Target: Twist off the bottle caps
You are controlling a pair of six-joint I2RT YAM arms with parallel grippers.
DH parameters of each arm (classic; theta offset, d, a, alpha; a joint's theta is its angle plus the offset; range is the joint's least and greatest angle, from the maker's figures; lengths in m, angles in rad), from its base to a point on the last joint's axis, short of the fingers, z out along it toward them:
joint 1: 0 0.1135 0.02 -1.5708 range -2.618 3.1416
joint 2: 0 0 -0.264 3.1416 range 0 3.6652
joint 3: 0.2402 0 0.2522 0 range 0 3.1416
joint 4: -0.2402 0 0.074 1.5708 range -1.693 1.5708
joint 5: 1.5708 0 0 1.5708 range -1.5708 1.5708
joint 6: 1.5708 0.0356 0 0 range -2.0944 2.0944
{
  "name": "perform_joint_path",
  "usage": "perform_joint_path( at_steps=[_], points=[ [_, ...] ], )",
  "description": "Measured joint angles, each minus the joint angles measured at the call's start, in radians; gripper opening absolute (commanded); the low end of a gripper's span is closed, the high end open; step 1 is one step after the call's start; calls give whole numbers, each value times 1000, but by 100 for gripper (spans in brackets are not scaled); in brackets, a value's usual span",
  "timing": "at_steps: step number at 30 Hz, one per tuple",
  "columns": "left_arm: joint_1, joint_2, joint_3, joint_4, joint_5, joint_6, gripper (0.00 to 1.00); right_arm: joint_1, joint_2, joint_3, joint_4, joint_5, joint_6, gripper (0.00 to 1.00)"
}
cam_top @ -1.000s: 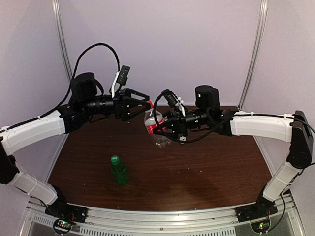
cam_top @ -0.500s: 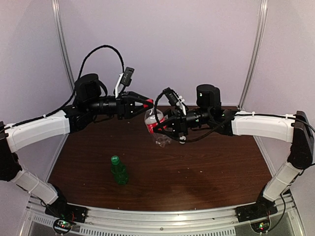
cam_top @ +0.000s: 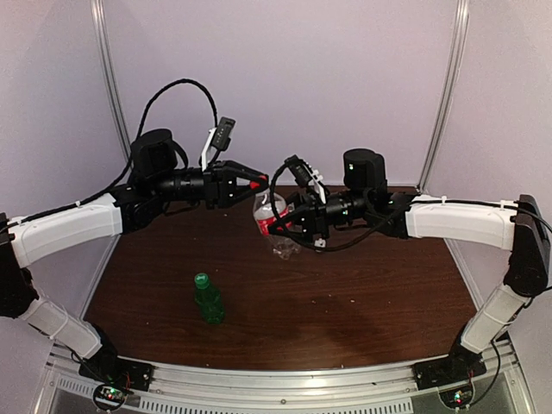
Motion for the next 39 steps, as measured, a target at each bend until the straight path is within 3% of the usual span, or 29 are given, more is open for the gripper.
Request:
perform_joint_path(
  at_steps=[8,14,21,26,29,33,39],
  points=[
    [-1,0,0,-11,-14,24,0,0,-4,0,-32,31,1,32],
    [-10,-4,25,-96,-150,10,0,5,-21,1,-71,158,-22,31],
    [-75,-14,90,-257,-436,-13,0,51,-42,1,-103,439,-81,30],
    [-125,-14,140,-331,-613,-13,15,95,-61,1,-102,639,-116,31],
    [-134,-14,143,-337,-658,-11,30,106,-62,1,-101,682,-128,32],
    [-137,-15,143,-338,-666,23,56,107,-62,1,-105,689,-154,34],
    [-128,-58,126,-342,-631,130,75,94,-69,1,-132,617,-196,34]
  ],
)
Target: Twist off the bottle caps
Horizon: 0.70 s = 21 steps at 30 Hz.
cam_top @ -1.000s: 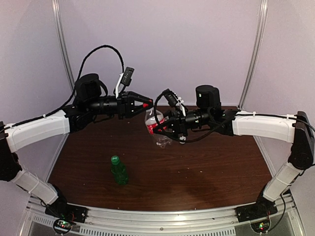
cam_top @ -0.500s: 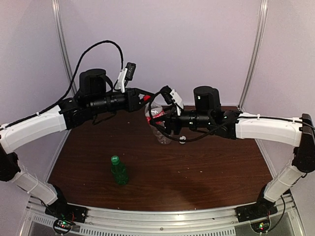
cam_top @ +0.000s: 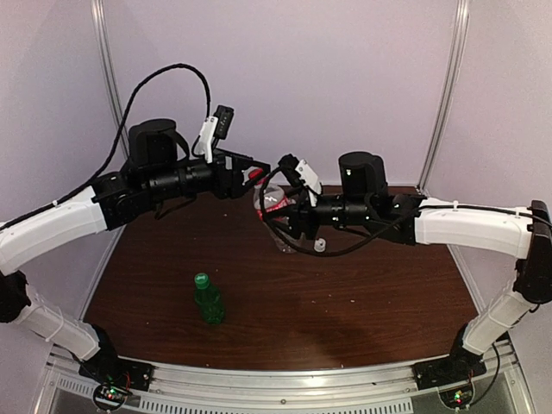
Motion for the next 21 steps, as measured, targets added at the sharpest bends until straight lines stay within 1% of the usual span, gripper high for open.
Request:
perform_joint_path(
  at_steps=[2,4,7,10,15,18,21],
  points=[
    [10,-31,-5,-13,31,41,80,-7,-10,0,-10,-46,-9,34],
    [24,-60,-5,-30,63,72,83,-19,-23,0,-19,-109,-17,34],
    [54,-100,-8,-48,134,117,84,-42,-40,0,-19,-207,-23,34],
    [80,-129,-14,-48,243,151,84,-56,-47,0,-21,-314,-25,34],
    [88,-132,-16,-46,432,190,80,-61,-43,0,-26,-463,-18,34],
    [88,-119,-16,-40,513,198,77,-61,-33,2,-16,-536,-2,35],
    [88,-84,-16,-23,574,196,71,-61,-22,4,-1,-592,24,35]
  ],
)
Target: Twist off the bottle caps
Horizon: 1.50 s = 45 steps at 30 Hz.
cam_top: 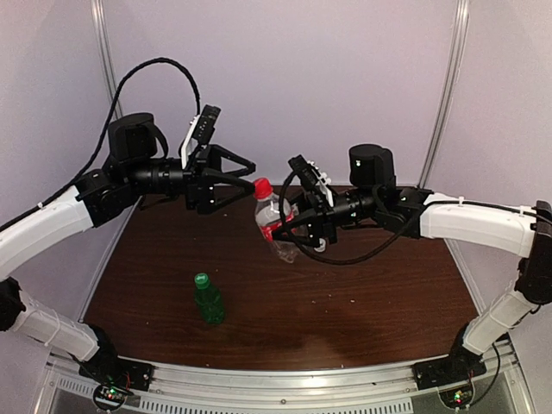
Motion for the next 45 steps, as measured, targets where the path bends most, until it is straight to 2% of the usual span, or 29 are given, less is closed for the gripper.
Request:
perform_joint_path(
  at_steps=[6,13,16,22,25,29,34,38,42,45],
  points=[
    [0,80,-1,70,95,-46,56,0,21,10,32,-56,40,34],
    [0,92,-17,152,152,-104,40,0,34,11,37,-74,43,34],
    [0,92,-24,178,164,-118,29,0,37,11,36,-73,43,33],
    [-4,92,-42,211,143,-142,7,0,37,11,30,-47,44,33],
    [-10,89,-47,209,70,-159,1,-5,37,11,22,7,31,33],
    [-31,80,-45,171,-116,-195,1,-13,34,10,19,130,6,33],
    [-82,76,-39,109,-418,-269,5,-6,33,-1,19,319,-16,33],
    [-109,84,-32,86,-564,-316,10,6,33,-6,13,441,-19,33],
    [-117,97,-21,82,-619,-333,21,10,34,-6,14,483,-19,33],
    [-118,99,-20,82,-624,-331,38,11,34,-6,14,488,-22,33]
  ],
)
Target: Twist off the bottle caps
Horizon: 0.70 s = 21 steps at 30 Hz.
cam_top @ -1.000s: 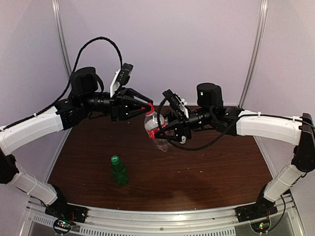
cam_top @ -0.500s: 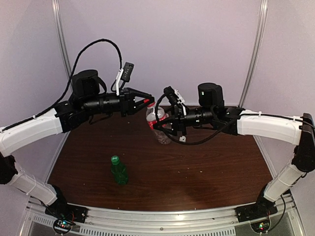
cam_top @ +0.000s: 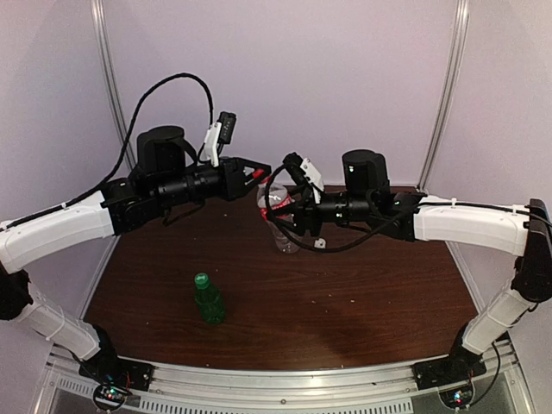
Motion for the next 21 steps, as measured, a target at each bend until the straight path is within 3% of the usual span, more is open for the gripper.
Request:
perform_joint_path(
  at_steps=[2,9,15,21],
  points=[
    [0,0,0,2,7,12,50,0,0,0,0,-2,-6,33],
    [31,-24,-3,-8,118,96,74,-1,0,0,-23,-63,-31,35],
    [132,-86,-21,-3,282,132,78,-7,-4,0,-60,-174,-53,36],
    [189,-98,-36,39,561,168,78,-9,-4,8,-90,-337,-56,36]
  ],
)
